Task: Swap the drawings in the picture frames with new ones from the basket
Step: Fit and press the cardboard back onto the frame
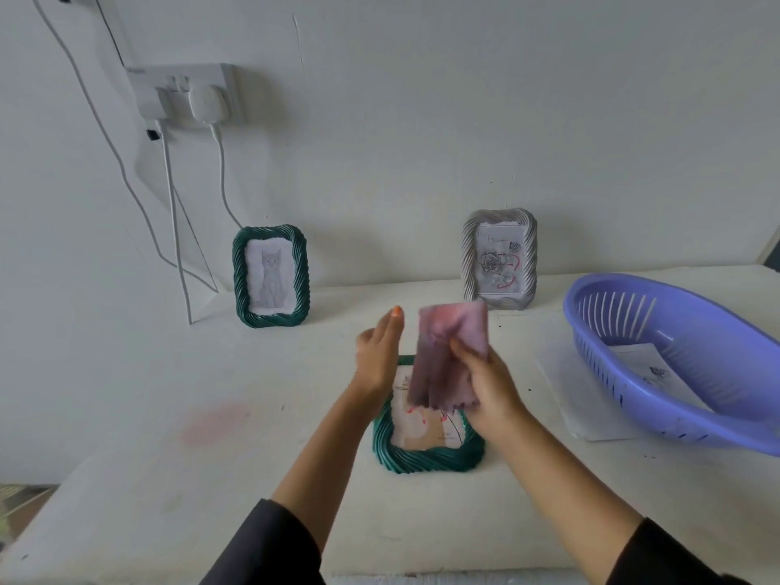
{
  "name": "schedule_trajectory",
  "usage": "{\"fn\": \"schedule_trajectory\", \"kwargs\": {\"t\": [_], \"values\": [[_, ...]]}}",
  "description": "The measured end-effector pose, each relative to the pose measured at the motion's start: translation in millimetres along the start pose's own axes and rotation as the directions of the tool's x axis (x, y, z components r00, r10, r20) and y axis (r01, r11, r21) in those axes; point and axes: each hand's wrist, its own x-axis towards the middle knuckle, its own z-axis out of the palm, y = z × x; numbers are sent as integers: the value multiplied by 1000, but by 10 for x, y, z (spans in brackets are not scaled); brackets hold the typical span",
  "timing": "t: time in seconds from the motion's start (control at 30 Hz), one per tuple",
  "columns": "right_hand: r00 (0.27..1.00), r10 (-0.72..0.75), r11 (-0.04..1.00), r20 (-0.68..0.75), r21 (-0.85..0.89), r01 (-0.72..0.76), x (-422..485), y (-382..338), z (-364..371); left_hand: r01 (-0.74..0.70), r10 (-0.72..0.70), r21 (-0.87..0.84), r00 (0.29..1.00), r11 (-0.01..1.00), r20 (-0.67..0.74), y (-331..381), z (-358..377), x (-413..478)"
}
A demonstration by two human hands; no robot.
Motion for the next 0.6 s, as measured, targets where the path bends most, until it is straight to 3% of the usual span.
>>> {"fn": "schedule_trajectory", "kwargs": {"t": [0.03,0.1,0.17,0.23,0.33,0.4,0.47,0.6], "values": [[997,-68,997,-47,-45,66,47,-77,-49,-28,45,192,995,981,-84,-95,-42,43],[942,-323,882,-91,-390,264,124,-219,-106,4,61,483,991,876,-120,-376,-100,114],[855,-513,524,73,-762,380,217,-225,-170,12,38,601,997,799,-69,-654,-81,148],[850,-451,198,273,-898,394,332,-119,-237,-42,101,671,994,741,-49,-820,-37,160],[886,-124,-115,446,-894,433,388,142,-274,-56,129,702,990,710,-51,-845,-29,172],[851,-26,-190,525,-838,511,366,266,-239,-56,122,712,992,700,-42,-847,-32,169],[802,-17,-184,597,-791,584,280,296,-216,-55,119,714,992,698,-39,-840,-35,159],[674,185,-159,715,-655,739,-19,245,-464,-57,118,721,992,690,-35,-849,-41,171]]}}
